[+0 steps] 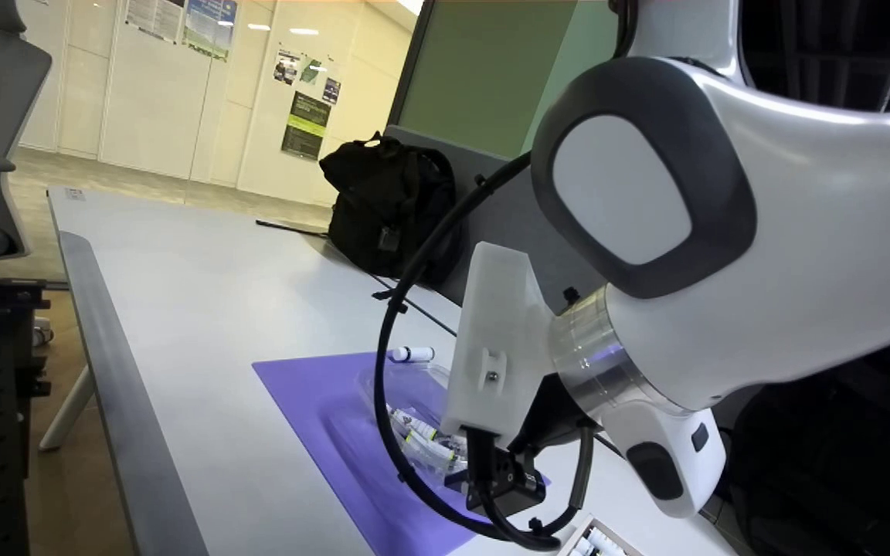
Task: Open the lid on the clear container
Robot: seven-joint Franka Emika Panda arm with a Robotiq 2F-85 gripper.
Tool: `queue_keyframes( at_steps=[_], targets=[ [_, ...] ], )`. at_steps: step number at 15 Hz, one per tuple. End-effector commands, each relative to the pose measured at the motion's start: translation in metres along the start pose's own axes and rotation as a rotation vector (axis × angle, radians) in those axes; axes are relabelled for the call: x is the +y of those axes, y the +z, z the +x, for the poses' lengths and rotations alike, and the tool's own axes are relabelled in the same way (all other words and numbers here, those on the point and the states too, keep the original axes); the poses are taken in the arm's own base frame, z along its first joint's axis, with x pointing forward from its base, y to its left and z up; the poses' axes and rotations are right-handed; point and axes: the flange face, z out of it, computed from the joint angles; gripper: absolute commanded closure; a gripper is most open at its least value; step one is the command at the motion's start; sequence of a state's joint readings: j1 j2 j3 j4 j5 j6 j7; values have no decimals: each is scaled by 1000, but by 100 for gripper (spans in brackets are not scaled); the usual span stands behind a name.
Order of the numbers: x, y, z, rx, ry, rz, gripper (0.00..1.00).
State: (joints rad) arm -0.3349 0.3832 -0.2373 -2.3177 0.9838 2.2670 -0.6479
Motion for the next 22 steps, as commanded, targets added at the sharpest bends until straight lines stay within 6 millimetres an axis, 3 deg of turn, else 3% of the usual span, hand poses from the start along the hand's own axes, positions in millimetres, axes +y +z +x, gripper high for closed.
queue_keyframes(
  at_steps=[1,15,22],
  targets=[
    [-4,0,8,19,25,-7,0],
    [-11,-13,-4,55,-82,200,0],
    [-29,-61,-4,174,-184,309,0]
  ],
)
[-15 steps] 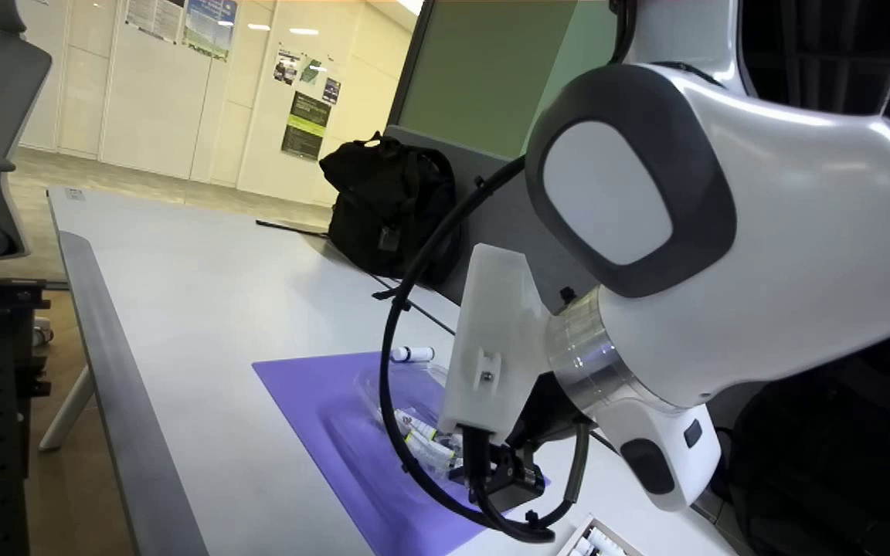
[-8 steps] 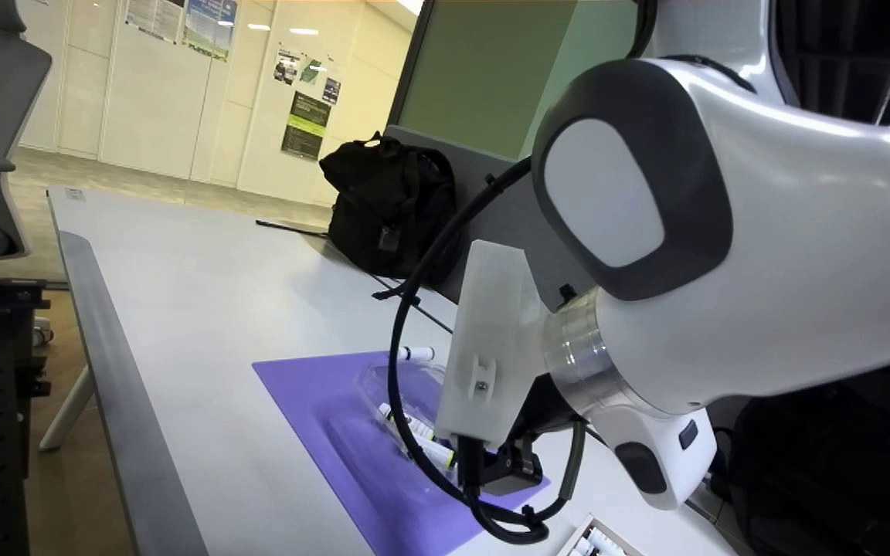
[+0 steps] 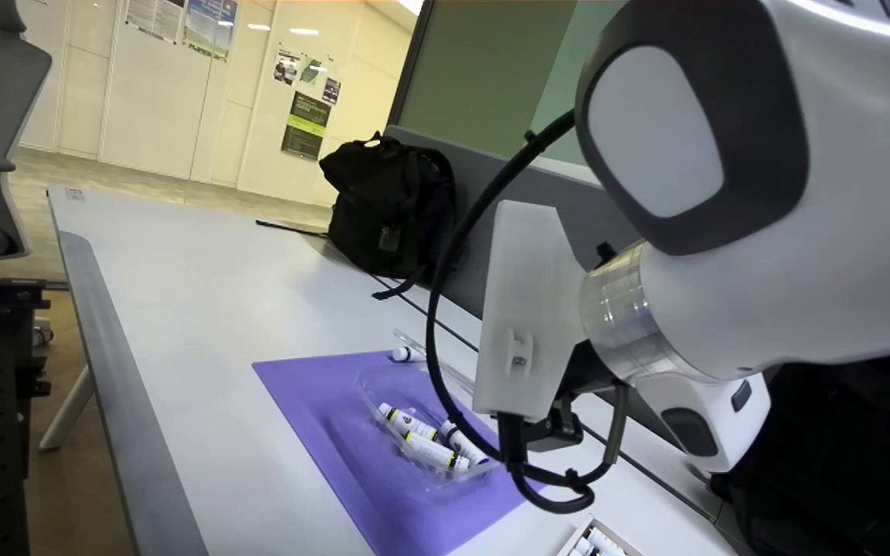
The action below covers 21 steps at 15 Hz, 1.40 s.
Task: Open the lid on the clear container
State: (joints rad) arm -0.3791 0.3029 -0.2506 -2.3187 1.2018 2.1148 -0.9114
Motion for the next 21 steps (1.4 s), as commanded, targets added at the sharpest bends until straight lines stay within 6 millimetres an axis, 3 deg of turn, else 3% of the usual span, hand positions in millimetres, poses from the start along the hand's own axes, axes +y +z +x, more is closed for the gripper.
queue_keyframes(
  at_steps=[1,5,11,15,21],
  targets=[
    [-19,-27,3,80,-67,55,0],
    [-30,-36,14,93,-100,68,0],
    [-35,-29,16,15,-69,85,0],
    [-23,-10,9,-68,-7,5,0],
    [5,35,-7,-184,33,-140,0]
  ],
)
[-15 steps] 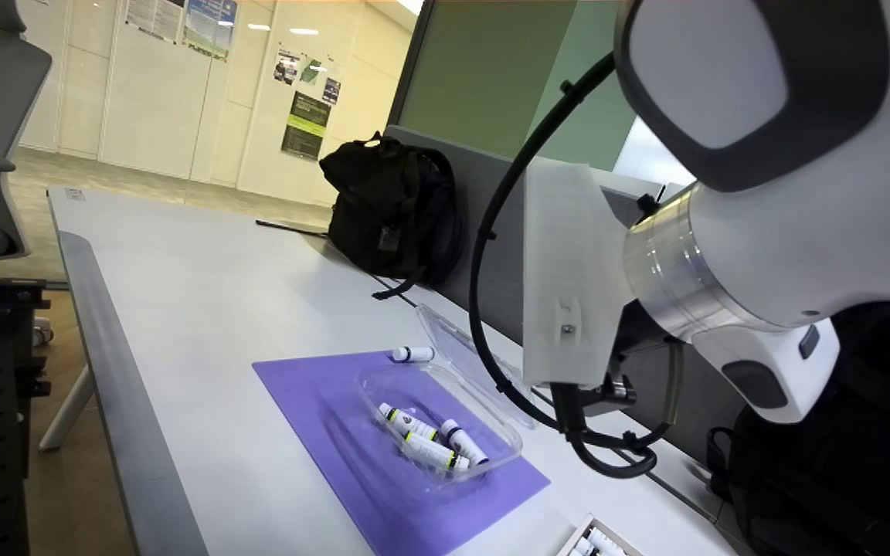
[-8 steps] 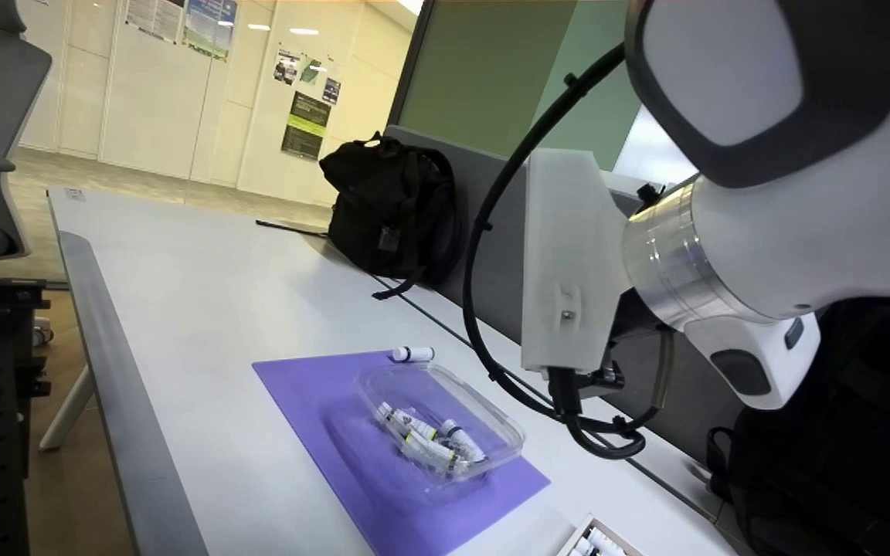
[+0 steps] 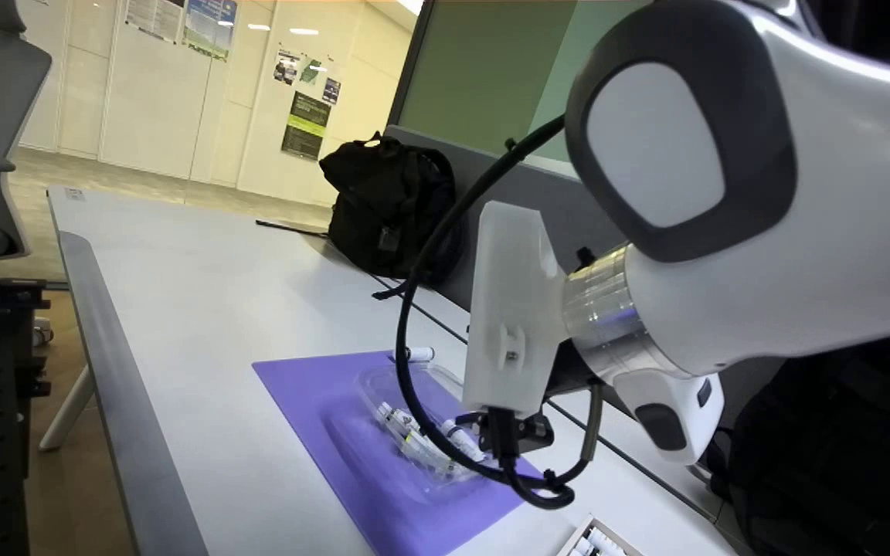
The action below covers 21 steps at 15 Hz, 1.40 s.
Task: Open the lid on the clear container
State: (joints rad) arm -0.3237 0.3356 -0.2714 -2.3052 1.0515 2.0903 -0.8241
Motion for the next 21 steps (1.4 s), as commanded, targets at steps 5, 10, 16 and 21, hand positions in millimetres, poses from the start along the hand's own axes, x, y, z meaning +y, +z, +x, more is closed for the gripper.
queue_keyframes(
  at_steps=[5,10,16,21],
  targets=[
    [13,36,4,-62,70,-115,0],
    [11,37,5,-56,85,-133,0],
    [1,18,1,-59,58,-96,0],
    [2,-8,1,-12,50,-101,0]
  ],
)
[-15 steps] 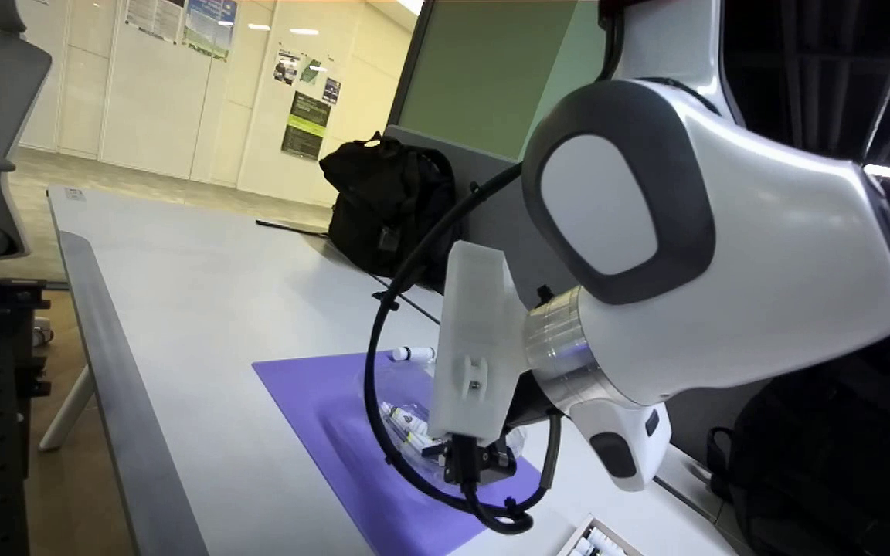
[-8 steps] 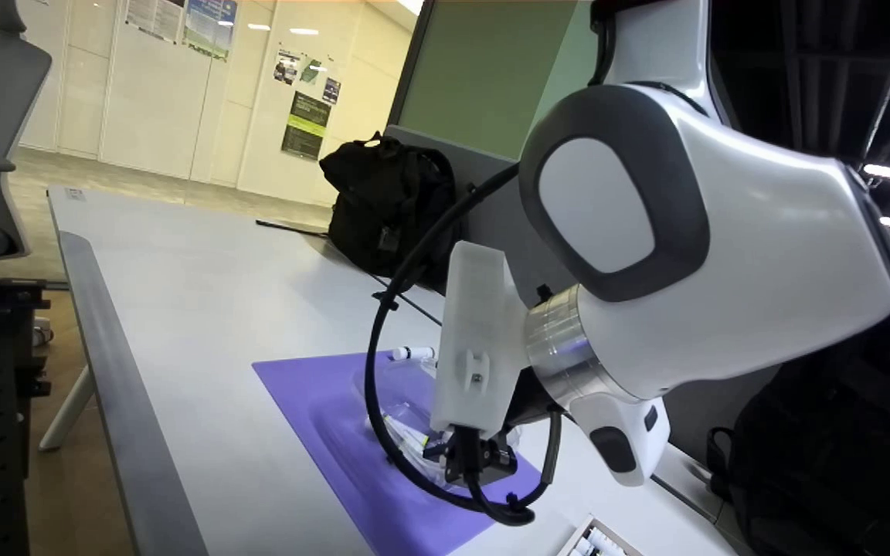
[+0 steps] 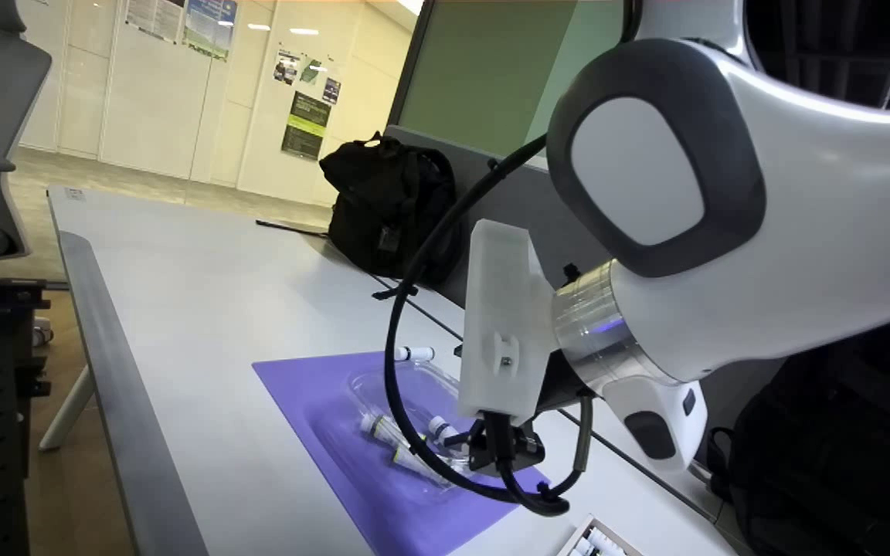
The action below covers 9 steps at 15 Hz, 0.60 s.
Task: Open the lid on the clear container
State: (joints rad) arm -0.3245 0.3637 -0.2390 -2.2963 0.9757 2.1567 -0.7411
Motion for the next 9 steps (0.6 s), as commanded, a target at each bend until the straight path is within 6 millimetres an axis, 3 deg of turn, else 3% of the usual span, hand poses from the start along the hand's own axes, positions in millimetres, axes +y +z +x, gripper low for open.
queue_keyframes(
  at_steps=[1,9],
  targets=[
    [3,-24,-1,32,22,-21,0],
    [25,-20,6,43,66,-74,0]
  ],
)
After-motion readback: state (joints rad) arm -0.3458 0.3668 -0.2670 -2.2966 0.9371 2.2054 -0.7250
